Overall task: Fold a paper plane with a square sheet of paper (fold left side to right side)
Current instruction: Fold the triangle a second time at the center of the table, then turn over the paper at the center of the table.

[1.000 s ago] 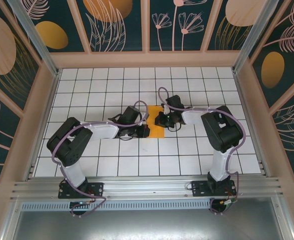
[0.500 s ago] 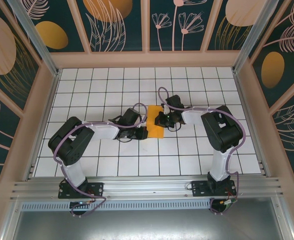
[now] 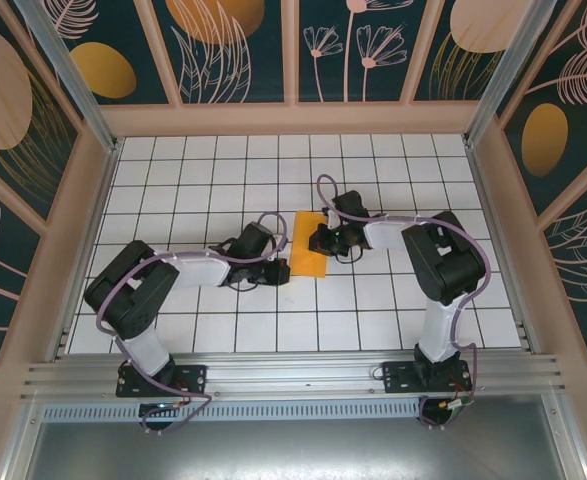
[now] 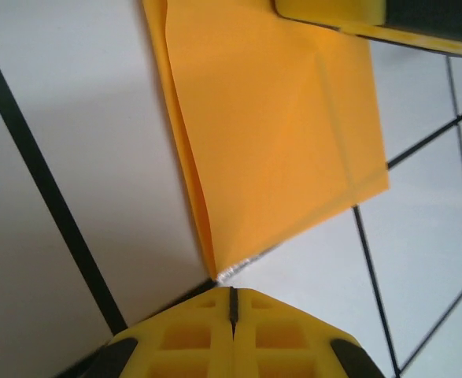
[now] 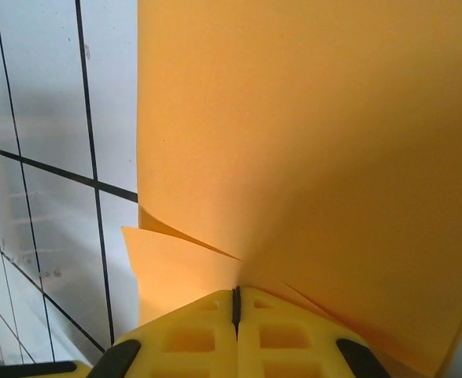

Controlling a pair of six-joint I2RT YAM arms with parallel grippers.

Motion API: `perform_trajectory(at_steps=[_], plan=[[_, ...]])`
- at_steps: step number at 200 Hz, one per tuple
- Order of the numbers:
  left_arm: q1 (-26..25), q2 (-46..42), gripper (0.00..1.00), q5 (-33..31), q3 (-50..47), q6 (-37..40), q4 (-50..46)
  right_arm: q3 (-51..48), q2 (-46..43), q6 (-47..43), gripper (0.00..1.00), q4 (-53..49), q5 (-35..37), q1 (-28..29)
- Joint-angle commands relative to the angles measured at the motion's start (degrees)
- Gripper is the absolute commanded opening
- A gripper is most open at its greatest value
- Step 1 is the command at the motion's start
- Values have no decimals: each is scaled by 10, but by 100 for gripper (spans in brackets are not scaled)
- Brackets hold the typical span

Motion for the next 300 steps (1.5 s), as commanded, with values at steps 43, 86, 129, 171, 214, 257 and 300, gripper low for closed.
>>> perform_trajectory(at_steps=[43,86,129,171,214,257,300], plan=[[52,-41,30,40,31,9,25,-49,-131,-14,47,37,46,-29],[57,33,50,78,94,40,47,-122,-198,-8,68,65,50,-68],[56,116,50,100,154,49,50,-144,-213,-11,71,65,44,-75],[56,98,15,66,137,58,62,-150,-207,-14,71,70,14,-75],[56,55,0,48,76,30,110,-148,-170,14,69,118,-47,-72],[56,34,0,32,48,15,135,-129,-111,41,67,158,-88,-55],[57,22,0,21,40,10,140,-112,-66,68,65,195,-106,-36]])
